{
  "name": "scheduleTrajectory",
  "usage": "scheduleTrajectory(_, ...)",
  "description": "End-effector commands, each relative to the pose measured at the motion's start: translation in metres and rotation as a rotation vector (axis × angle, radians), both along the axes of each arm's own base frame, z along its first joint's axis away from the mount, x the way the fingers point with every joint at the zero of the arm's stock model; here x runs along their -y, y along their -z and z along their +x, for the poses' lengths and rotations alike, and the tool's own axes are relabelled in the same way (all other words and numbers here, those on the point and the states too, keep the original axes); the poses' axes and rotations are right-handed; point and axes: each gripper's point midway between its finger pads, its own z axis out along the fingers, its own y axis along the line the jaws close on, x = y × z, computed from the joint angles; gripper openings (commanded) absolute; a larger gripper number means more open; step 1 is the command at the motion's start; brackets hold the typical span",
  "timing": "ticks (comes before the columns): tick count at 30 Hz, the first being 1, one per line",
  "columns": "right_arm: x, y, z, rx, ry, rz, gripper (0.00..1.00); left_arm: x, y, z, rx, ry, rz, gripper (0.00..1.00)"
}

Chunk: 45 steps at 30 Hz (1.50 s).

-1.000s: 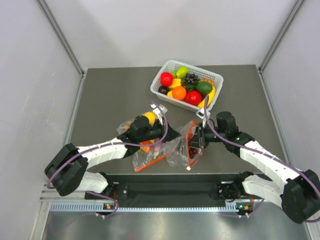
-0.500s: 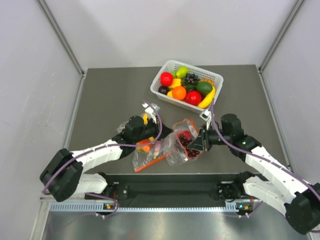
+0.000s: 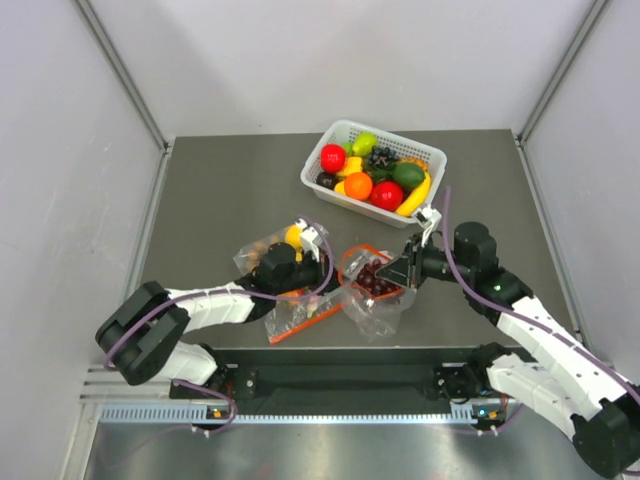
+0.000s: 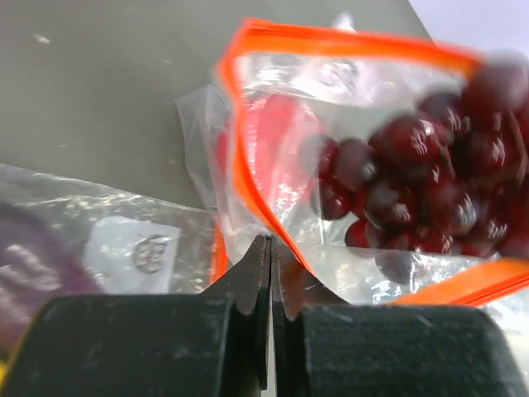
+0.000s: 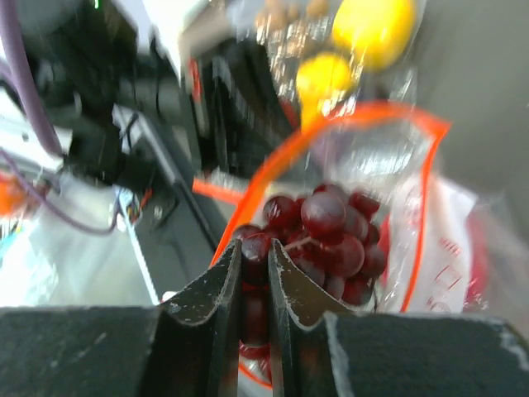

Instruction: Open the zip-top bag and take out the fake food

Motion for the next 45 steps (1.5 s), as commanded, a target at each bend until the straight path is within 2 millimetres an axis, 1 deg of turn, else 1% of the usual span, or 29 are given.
scheduleTrajectory(1, -0.006, -0.073, 0.047, 0.203, 0.101, 0.127, 0.0, 0.02, -0.022, -0.015, 0.086, 0.096, -0.074, 0.0)
scheduleTrajectory(2, -0.007, -0.073, 0.054, 0.192, 0.122, 0.129, 0.0, 0.022, -0.024, -0.015, 0.098, 0.101, -0.075, 0.0)
scheduleTrajectory(3, -0.011, -0.068, 0.064, 0.181, 0.131, 0.126, 0.0, 0.023, -0.025, -0.017, 0.107, 0.108, -0.073, 0.0)
scheduleTrajectory(4, -0.012, -0.069, 0.07, 0.181, 0.14, 0.128, 0.0, 0.025, -0.026, -0.02, 0.11, 0.117, -0.076, 0.0)
scheduleTrajectory(7, -0.013, -0.058, 0.093, 0.156, 0.202, 0.107, 0.0, 0.027, -0.028, -0.023, 0.128, 0.128, -0.083, 0.0)
scheduleTrajectory(8, -0.014, -0.05, 0.099, 0.137, 0.214, 0.088, 0.0, 0.025, -0.029, -0.023, 0.137, 0.121, -0.087, 0.0)
scheduleTrajectory(9, -0.014, -0.049, 0.103, 0.138, 0.221, 0.077, 0.0, 0.024, -0.03, -0.023, 0.138, 0.111, -0.09, 0.0)
scheduleTrajectory(10, -0.014, -0.044, 0.105, 0.139, 0.221, 0.055, 0.0, 0.022, -0.028, -0.022, 0.136, 0.099, -0.086, 0.0)
scheduleTrajectory(12, -0.013, -0.03, 0.109, 0.113, 0.231, 0.015, 0.0, 0.018, -0.031, -0.018, 0.15, 0.07, -0.083, 0.0)
scheduleTrajectory(15, -0.004, -0.008, 0.11, 0.094, 0.261, -0.068, 0.0, 0.015, -0.038, -0.019, 0.172, 0.062, -0.091, 0.0)
scheduleTrajectory(18, 0.001, 0.001, 0.11, 0.089, 0.279, -0.092, 0.0, 0.017, -0.041, -0.02, 0.179, 0.081, -0.091, 0.0)
scheduleTrajectory(19, 0.001, 0.0, 0.109, 0.082, 0.285, -0.079, 0.0, 0.019, -0.04, -0.022, 0.174, 0.093, -0.09, 0.0)
scheduleTrajectory(20, -0.001, -0.004, 0.108, 0.085, 0.282, -0.062, 0.0, 0.021, -0.035, -0.022, 0.165, 0.102, -0.082, 0.0)
scheduleTrajectory(23, -0.004, -0.023, 0.113, 0.105, 0.316, 0.02, 0.0, 0.031, -0.025, -0.027, 0.157, 0.14, -0.067, 0.0)
scheduleTrajectory(24, -0.005, -0.035, 0.115, 0.134, 0.322, 0.059, 0.0, 0.036, -0.022, -0.033, 0.16, 0.161, -0.06, 0.0)
scheduleTrajectory(25, -0.007, -0.042, 0.115, 0.129, 0.326, 0.094, 0.0, 0.04, -0.021, -0.031, 0.162, 0.157, -0.054, 0.0)
scheduleTrajectory(26, -0.009, -0.056, 0.114, 0.16, 0.32, 0.139, 0.0, 0.042, -0.013, -0.032, 0.153, 0.16, -0.037, 0.0)
scheduleTrajectory(28, -0.013, -0.069, 0.11, 0.154, 0.303, 0.197, 0.0, 0.046, -0.009, -0.032, 0.147, 0.163, -0.027, 0.0)
scheduleTrajectory(29, -0.013, -0.084, 0.107, 0.187, 0.296, 0.237, 0.0, 0.047, -0.003, -0.032, 0.137, 0.163, -0.017, 0.0)
scheduleTrajectory(32, -0.01, -0.105, 0.099, 0.207, 0.295, 0.298, 0.0, 0.048, 0.002, -0.032, 0.126, 0.16, -0.009, 0.0)
scheduleTrajectory(35, -0.004, -0.123, 0.093, 0.239, 0.32, 0.346, 0.0, 0.048, 0.006, -0.033, 0.121, 0.156, 0.001, 0.0)
scheduleTrajectory(36, -0.001, -0.125, 0.093, 0.241, 0.332, 0.353, 0.0, 0.049, 0.005, -0.032, 0.124, 0.153, -0.001, 0.0)
scheduleTrajectory(38, 0.006, -0.136, 0.093, 0.262, 0.369, 0.403, 0.0, 0.047, 0.008, -0.031, 0.12, 0.143, 0.008, 0.0)
scheduleTrajectory(39, 0.008, -0.134, 0.092, 0.262, 0.378, 0.422, 0.0, 0.047, 0.009, -0.028, 0.119, 0.13, 0.015, 0.0)
scheduleTrajectory(40, 0.013, -0.148, 0.092, 0.278, 0.389, 0.493, 0.0, 0.047, 0.01, -0.028, 0.114, 0.132, 0.025, 0.0)
scheduleTrajectory(41, 0.013, -0.151, 0.091, 0.279, 0.388, 0.521, 0.0, 0.047, 0.011, -0.028, 0.113, 0.136, 0.029, 0.0)
scheduleTrajectory(43, 0.013, -0.156, 0.095, 0.291, 0.388, 0.544, 0.0, 0.047, 0.009, -0.029, 0.118, 0.135, 0.024, 0.0)
scheduleTrajectory(44, 0.012, -0.154, 0.101, 0.287, 0.395, 0.531, 0.0, 0.046, 0.009, -0.028, 0.121, 0.13, 0.026, 0.0)
scheduleTrajectory(45, 0.011, -0.166, 0.106, 0.312, 0.395, 0.535, 0.0, 0.044, 0.008, -0.028, 0.125, 0.123, 0.029, 0.0)
